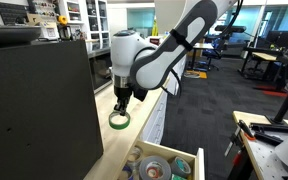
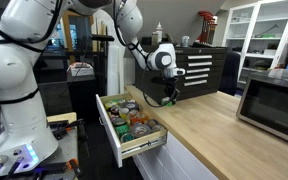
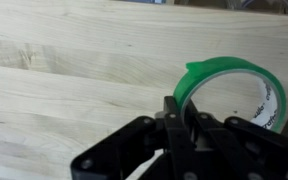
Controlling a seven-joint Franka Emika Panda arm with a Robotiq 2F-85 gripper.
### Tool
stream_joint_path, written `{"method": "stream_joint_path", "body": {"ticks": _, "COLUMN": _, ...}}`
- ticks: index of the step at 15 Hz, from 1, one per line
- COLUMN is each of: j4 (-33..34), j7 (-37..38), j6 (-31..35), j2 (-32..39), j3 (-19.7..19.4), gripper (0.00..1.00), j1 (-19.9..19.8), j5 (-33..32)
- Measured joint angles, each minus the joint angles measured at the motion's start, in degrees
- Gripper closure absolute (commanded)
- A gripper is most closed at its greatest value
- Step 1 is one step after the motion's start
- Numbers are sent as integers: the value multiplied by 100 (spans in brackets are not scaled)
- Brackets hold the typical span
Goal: Remove the green tape from the drawer and put it on the counter
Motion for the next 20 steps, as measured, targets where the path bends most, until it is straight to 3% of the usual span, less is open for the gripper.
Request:
{"method": "stream_joint_path", "body": {"ticks": 4, "j4": 68, "j7": -10, "j6": 0, "j2": 41, "j3": -1, "gripper": 94, "j1": -49, "j5": 0}}
{"method": "stream_joint_path", "body": {"ticks": 5, "j4": 75, "j7": -10, "j6": 0, "j2": 41, "j3": -3, "gripper": 66, "j1": -53, "j5": 0}}
{"method": "stream_joint_path", "body": {"ticks": 8, "j4": 85, "j7": -11, "j6": -1, "j2": 41, "j3": -25, "gripper": 53, "j1": -54, "j5": 0}}
{"method": "stream_joint_path", "body": {"ticks": 16, "j4": 81, "j7": -12, "j6": 5, "j2": -32, "j3": -63, "gripper": 2, "j1": -22, "j5": -126}}
{"method": "stream_joint_path", "body": {"ticks": 20, "j4": -182, "j7": -12, "j6": 6, "j2": -354, "j3": 58, "gripper": 0, "j1": 106, "j5": -154}}
